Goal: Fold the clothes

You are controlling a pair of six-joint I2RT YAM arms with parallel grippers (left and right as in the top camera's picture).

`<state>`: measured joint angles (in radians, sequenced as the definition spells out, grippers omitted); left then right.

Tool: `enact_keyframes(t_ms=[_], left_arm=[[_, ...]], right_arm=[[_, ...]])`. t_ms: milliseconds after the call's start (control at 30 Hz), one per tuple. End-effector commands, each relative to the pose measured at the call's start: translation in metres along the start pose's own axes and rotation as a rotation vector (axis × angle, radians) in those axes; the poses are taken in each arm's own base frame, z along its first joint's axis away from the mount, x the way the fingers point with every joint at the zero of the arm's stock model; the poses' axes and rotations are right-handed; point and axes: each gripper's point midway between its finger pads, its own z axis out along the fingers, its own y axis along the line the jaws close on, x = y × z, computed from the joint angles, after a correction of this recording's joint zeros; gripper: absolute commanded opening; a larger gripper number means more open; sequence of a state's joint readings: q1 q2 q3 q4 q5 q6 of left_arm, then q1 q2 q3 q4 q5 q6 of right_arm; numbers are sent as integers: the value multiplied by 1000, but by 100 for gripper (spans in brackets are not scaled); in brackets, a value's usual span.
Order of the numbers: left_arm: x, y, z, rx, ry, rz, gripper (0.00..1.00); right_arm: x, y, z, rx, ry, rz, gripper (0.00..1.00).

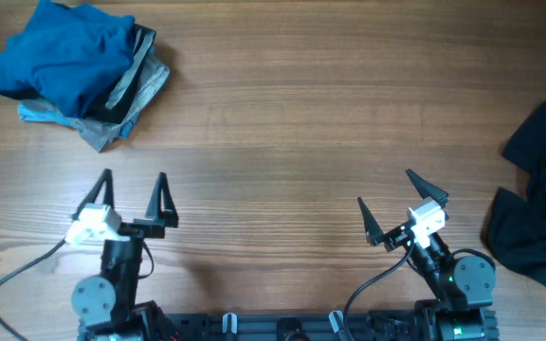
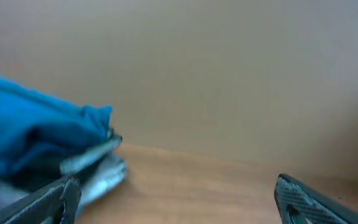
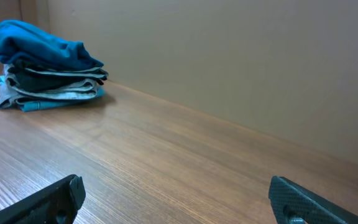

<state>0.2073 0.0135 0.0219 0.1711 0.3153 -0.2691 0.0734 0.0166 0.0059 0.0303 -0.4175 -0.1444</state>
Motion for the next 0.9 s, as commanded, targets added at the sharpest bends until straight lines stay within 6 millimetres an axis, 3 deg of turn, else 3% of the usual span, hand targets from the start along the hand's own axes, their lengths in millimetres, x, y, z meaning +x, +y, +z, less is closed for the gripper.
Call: enact_keyframes(t_ms=[0,133,867], left_arm=[[23,10,-1,-47,72,-29,100],[55,19,-6,-92,201,-69,100],[55,19,-6,-90,198,-68,100]], right_arm=[[-2,1,0,-1,-7,-16,100],[-2,1,0,-1,-7,-16,100],[-2,1,0,-1,-7,-16,100]])
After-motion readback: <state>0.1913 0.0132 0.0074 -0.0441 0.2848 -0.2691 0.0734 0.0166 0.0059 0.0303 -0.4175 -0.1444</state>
